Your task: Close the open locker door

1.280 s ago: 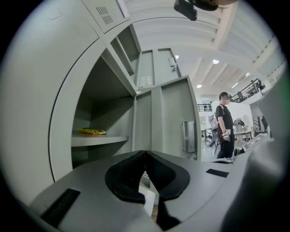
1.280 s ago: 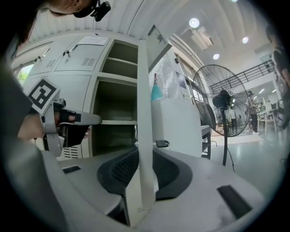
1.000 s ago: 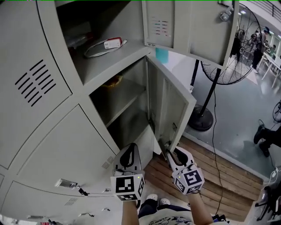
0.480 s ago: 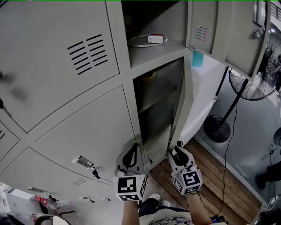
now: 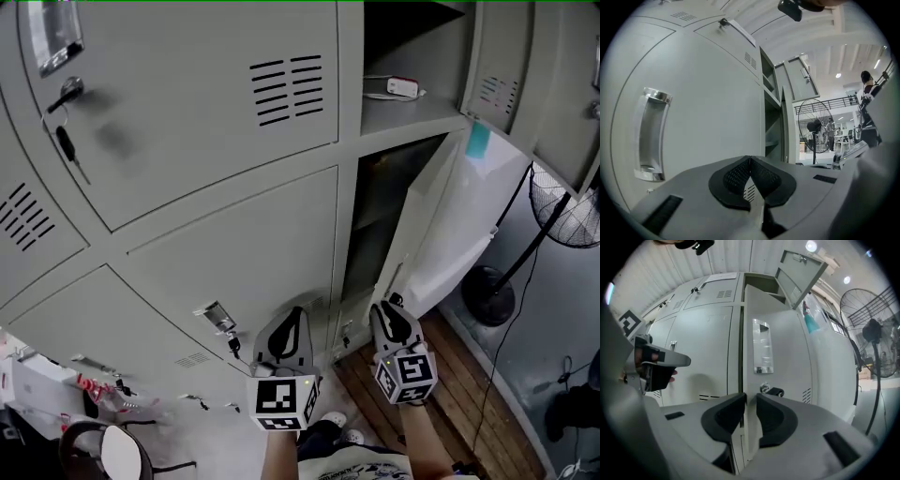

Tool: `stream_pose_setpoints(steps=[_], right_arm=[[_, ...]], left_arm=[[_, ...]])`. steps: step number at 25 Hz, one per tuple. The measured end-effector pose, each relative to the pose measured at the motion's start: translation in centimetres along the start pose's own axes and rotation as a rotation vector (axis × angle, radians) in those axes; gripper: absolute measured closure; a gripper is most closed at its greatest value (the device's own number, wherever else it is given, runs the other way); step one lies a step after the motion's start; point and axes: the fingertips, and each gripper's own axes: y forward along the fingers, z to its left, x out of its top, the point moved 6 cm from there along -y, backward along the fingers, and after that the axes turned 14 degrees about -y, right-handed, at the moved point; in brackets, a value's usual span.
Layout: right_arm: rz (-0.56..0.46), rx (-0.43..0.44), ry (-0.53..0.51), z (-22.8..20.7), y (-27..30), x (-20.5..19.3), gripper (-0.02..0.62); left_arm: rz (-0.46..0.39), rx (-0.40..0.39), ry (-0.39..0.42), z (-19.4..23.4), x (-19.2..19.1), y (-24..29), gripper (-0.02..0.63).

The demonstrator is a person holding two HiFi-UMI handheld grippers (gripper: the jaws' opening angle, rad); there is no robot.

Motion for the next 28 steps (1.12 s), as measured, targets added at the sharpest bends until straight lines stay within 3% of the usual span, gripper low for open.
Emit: stream_pose_setpoints(steps=[8, 14, 28], right_arm=[[0.004, 0.068, -0.027, 1.8, 3.6, 0.3, 0.538], [0.007, 0.076, 0.022, 1.8, 6.1, 0.2, 0.538], [-0.005, 0.107, 0.062, 2.1, 8.2, 0.3, 0.545]], left_arm=[[-0.017, 0.072, 0.01, 1.8, 0.6, -2.4, 0.601], [-0.027, 0.124, 0.016, 3.1, 1.0, -3.7, 0.601], [-0.031, 0.16, 0.018, 4.1, 1.2, -3.9, 0.601]])
